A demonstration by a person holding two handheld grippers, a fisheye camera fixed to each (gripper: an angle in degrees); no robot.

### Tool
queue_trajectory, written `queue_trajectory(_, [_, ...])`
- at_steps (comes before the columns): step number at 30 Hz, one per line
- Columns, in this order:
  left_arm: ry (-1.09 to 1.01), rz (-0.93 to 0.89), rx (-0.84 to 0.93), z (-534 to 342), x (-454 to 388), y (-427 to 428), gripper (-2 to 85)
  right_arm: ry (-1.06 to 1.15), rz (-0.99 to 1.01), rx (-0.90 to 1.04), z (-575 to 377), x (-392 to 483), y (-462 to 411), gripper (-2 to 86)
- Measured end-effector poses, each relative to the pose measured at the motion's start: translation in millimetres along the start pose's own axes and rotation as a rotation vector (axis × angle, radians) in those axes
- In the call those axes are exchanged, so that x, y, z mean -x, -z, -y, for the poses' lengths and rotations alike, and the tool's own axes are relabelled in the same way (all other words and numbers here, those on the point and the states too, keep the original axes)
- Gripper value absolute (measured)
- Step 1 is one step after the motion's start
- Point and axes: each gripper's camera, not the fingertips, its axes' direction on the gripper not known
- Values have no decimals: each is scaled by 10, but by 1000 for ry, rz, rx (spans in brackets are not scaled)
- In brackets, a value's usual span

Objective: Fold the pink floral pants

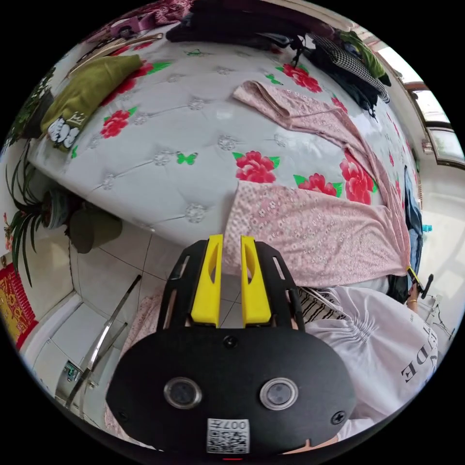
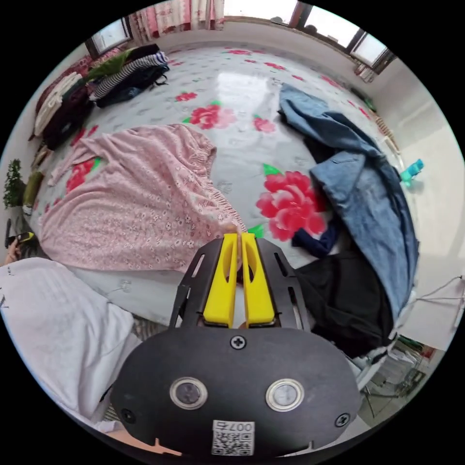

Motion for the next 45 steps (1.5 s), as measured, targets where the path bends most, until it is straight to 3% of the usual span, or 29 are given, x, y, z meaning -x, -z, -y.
queue_trajectory(3, [-71,47,63,108,-239,-282,66,-77,-11,149,-95,-90,-264,12])
queue_trajectory(7, [-160,116,-17,42,-498,-161,65,-166,-18,-22,-289,86,22,25])
queue_trajectory(10, [-183,46,-96,17,-567,-105,63,-110,122,-167,-343,553,162,31])
queue_trajectory(14, [-188,60,61,182,-572,-617,59,36,293,-65,-119,1445,-345,35])
queue_trajectory(17, [-163,15,13,252,-459,-482,35,89,416,-37,90,1949,-549,36])
queue_trajectory(26, [-125,-124,-120,1056,-337,-49,88,295,435,-144,1102,3178,-466,34])
queue_trajectory(33, [-40,-153,-119,2080,-448,-160,129,388,414,11,1621,3996,-1167,28])
queue_trajectory(37, [-11,-40,-105,2459,-492,-199,63,405,369,52,1643,4125,-1391,7])
queue_trajectory(40, [-133,-19,-113,2486,-606,-111,36,492,432,75,1580,4166,-1416,1])
queue_trajectory(45, [-206,-44,-330,1715,-362,365,2,734,583,206,1194,4260,-1431,3])
